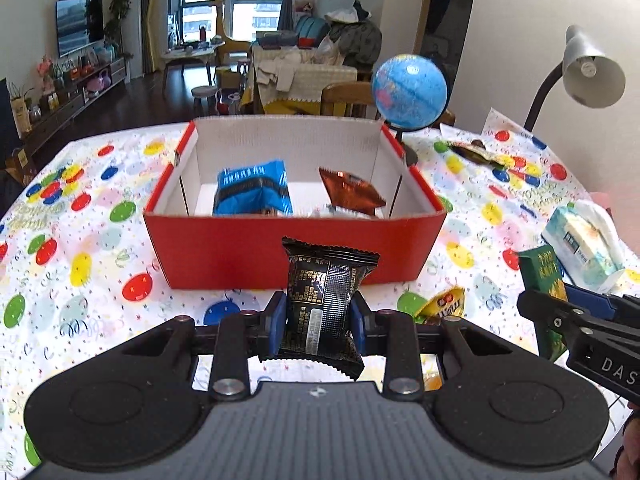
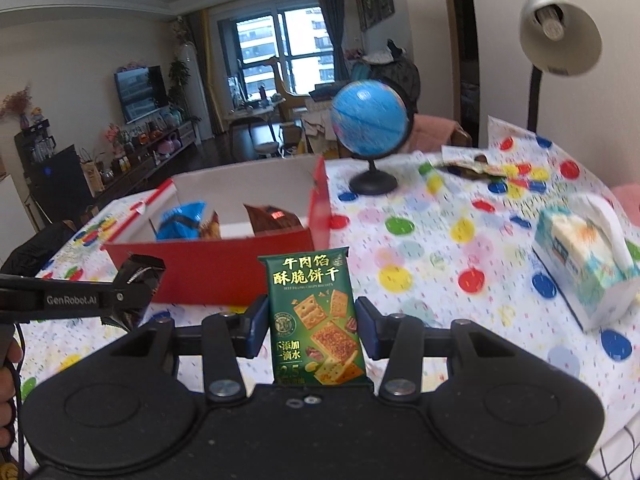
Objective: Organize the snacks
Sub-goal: 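Carry both packets into the red box and open both grippers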
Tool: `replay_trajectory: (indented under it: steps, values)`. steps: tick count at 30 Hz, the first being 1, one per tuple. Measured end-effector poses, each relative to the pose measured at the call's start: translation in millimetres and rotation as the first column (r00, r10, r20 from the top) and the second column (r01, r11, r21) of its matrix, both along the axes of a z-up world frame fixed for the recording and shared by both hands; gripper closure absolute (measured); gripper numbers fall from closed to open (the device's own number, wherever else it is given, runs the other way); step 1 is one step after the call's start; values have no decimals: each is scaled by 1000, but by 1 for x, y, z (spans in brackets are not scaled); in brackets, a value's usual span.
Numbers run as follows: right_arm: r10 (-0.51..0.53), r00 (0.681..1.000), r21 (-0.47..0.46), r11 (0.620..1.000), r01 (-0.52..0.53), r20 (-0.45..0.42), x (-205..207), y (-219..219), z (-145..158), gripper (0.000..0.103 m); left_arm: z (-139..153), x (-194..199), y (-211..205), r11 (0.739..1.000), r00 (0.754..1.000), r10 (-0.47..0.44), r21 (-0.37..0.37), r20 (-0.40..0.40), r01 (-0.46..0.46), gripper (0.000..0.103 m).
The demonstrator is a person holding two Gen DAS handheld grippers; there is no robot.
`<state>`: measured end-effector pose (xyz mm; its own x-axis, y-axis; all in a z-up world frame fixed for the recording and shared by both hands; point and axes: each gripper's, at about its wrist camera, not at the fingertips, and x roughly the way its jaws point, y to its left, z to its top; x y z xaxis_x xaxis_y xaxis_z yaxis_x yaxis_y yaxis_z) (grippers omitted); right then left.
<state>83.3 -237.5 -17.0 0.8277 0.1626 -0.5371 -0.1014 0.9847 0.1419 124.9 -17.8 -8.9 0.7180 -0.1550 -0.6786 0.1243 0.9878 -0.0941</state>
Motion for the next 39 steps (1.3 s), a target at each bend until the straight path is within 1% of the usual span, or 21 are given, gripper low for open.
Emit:
replay_trajectory:
  steps: [9,18,23,28,33,39]
  values:
    - [33,997,-23,999,-31,73,16,19,34,58,27,10,9,1000,998,19,7,57,-19,71]
    - [58,993,-20,998,-56,107,47,33,49,58,41,34,21,998,994,56,32,92,-59,71]
    - [65,992,-28,998,-62,106,67,44,48,58,42,54,33,995,992,84,41,96,-88,71]
    - [57,994,-35,998,-54,92,90,52,41,58,39,78,43,992,990,109,53,90,-114,71]
    - [47,997,-38,998,-45,65,114,55,31,58,30,100,47,989,989,126,74,73,-131,71]
    - [44,999,-37,998,-43,27,132,62,20,58,17,124,54,984,988,146,101,50,-150,71]
